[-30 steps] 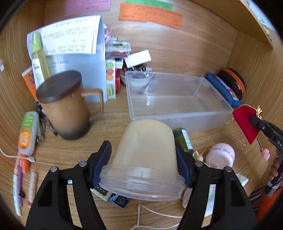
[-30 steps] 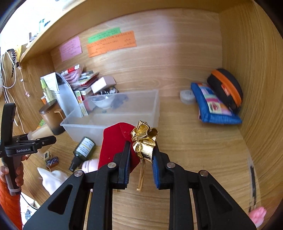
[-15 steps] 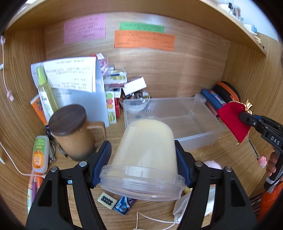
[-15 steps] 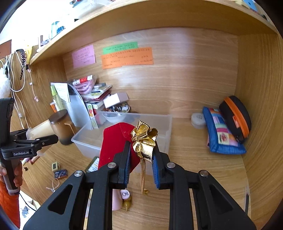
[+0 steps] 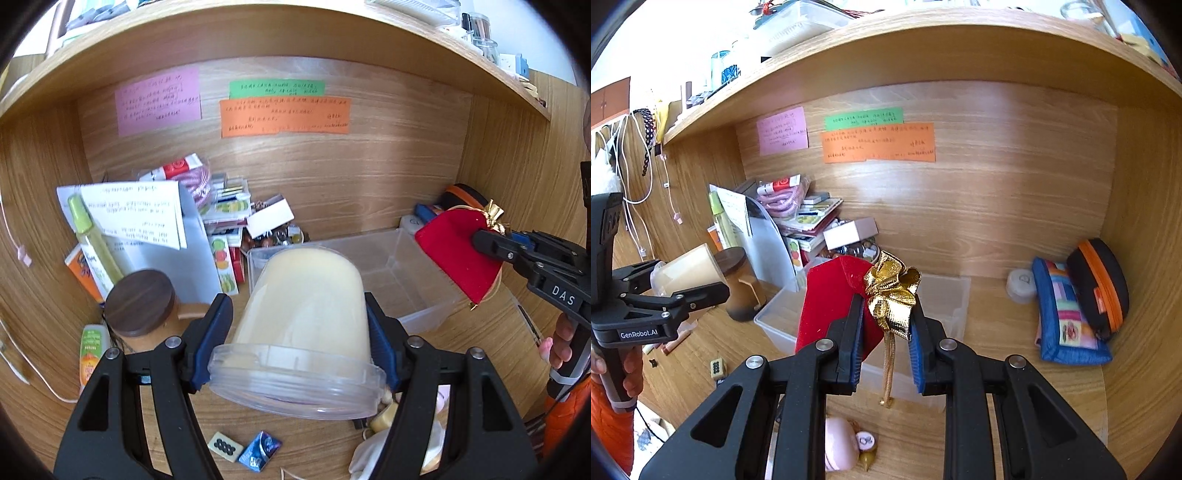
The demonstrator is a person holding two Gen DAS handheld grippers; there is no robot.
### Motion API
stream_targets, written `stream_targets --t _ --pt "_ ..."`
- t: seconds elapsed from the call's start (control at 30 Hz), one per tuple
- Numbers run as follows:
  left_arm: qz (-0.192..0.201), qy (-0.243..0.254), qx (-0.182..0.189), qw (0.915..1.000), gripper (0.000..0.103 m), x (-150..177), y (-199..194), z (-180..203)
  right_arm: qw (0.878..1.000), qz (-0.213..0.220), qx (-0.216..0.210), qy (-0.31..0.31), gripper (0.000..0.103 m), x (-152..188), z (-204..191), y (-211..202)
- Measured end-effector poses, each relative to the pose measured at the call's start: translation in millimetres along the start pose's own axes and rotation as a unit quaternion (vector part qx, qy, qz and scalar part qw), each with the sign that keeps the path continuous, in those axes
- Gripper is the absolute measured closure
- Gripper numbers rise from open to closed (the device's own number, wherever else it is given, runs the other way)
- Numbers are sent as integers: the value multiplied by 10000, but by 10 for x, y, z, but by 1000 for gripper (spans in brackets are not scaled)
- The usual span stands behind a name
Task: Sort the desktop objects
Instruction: 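Carry the pouch and cream container with both grippers over the clear plastic box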
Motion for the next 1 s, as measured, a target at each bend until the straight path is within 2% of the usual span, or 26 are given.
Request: stream_targets --t 0.27,0.53,1.0 --pt "-4 66 34 10000 35 -211 149 70 10000 2 -99 -2 84 -201 20 157" --pt "-198 153 80 9997 34 -319 440 183 9999 -148 -72 -31 84 -289 133 415" --pt "-814 268 199 9961 34 -168 1151 315 9970 -763 -72 80 83 -83 310 1053"
Point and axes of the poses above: each gripper's, at about its wrist camera, not at the fingertips, and y roughly the way its jaws point, z to its right, x to its underside, the point moved 9 cm from there along y, roughly the way its jaws point, and after that the axes turned 9 degrees about -x, right-handed, at the moved point
